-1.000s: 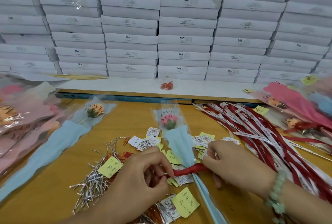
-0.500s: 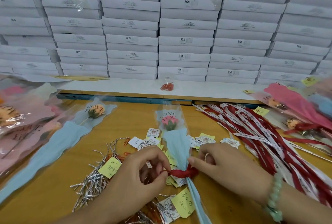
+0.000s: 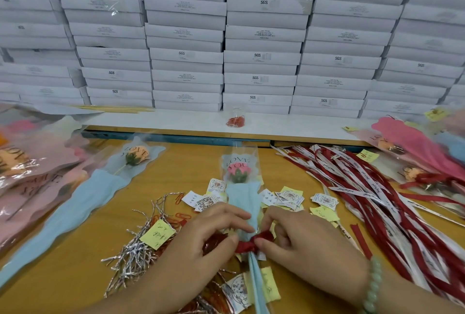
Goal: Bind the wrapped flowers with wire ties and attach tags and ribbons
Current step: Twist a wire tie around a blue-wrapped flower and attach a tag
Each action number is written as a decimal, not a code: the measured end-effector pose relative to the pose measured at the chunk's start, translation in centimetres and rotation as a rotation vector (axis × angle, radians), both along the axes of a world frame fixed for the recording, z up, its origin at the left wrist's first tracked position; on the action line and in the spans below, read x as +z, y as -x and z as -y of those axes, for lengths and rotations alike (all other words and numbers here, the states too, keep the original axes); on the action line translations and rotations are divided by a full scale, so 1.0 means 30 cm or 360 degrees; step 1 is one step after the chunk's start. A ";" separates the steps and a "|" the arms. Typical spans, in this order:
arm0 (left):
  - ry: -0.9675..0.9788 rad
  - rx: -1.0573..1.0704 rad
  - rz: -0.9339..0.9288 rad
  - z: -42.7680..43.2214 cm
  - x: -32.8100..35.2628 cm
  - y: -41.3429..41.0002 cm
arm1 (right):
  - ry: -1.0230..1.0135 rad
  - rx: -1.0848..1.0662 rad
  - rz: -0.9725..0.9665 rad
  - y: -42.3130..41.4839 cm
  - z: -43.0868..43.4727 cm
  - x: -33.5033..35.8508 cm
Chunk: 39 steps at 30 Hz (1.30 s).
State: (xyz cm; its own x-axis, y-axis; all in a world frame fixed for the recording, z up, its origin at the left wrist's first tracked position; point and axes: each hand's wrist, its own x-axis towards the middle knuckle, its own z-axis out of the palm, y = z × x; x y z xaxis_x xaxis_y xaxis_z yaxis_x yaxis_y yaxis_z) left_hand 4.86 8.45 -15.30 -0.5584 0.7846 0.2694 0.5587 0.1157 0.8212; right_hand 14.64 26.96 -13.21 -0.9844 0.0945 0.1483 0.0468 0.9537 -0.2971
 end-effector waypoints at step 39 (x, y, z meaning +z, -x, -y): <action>-0.0032 -0.0075 0.0015 -0.002 -0.001 -0.003 | 0.0062 -0.0312 -0.0680 0.085 -0.283 -0.063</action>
